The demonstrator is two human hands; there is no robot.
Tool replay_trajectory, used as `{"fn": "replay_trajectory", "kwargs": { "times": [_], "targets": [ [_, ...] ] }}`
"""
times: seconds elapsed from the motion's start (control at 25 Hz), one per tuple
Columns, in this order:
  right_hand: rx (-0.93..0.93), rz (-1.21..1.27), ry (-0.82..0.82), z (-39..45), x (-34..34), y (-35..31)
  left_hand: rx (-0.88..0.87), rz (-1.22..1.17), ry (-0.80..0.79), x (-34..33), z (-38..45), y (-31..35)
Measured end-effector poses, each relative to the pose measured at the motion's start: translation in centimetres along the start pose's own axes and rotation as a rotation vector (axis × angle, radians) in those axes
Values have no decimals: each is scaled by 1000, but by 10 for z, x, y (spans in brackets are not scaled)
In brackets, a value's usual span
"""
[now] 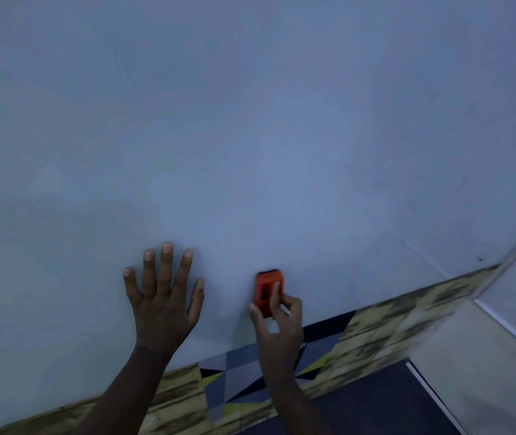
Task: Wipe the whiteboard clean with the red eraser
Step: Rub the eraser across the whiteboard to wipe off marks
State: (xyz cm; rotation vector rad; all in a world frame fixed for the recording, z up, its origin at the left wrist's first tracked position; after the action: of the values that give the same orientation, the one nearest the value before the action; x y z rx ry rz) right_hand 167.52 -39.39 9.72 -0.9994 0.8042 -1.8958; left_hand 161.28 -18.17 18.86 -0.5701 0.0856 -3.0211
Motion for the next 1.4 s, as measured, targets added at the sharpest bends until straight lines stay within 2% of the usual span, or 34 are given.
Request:
{"fn": "replay_trajectory", "kwargs": {
  "times": [0.12,0.2,0.28,0.32,0.44,0.52,0.6,0.72,0.88,1.08,1.28,1.4],
  "targets": [
    [301,-307,-130,-34,-30,11,-30,9,-28,-1,-10,-2],
    [345,-326,-144,-43,-36,13,-58,17,-49,-2,-17,-6],
    [293,-229,-107,-39,-30,13,-79,26,-58,-2,-24,-10],
    [187,-122,-66,-31,-22,20,-92,30,-60,-2,-27,-12],
    [-331,226,135,-3,7,76,-122,42,-70,-4,-39,-15],
    [-507,312,185,5,16,101,-127,35,-76,-5,-46,-17],
    [-646,448,153,7,17,120,-147,31,-87,-7,-52,-19],
    [-1002,723,69,-2,6,151,-173,25,-97,-4,-59,-23],
    [-1165,740,9,-42,-29,146,-183,32,-118,-5,-67,-26],
    [-1169,891,-36,-63,-57,98,-252,-6,-150,3,-72,-35],
    [-970,812,76,-12,-15,59,-317,-25,-190,10,-79,-47],
    [-914,780,161,-20,-15,54,-335,-36,-214,12,-84,-51]
  ]
}}
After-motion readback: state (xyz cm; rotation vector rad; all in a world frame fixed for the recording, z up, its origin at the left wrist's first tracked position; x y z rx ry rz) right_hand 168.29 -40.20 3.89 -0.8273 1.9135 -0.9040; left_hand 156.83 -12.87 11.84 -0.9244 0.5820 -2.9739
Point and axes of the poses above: each hand's wrist, its own z-axis towards the middle knuckle, its own x-axis out of the back of the hand, y = z × x, the point moved 7 cm from there along z, towards the middle knuckle, and after that the axes turned 6 degrees about -z, right-handed, at the moved point
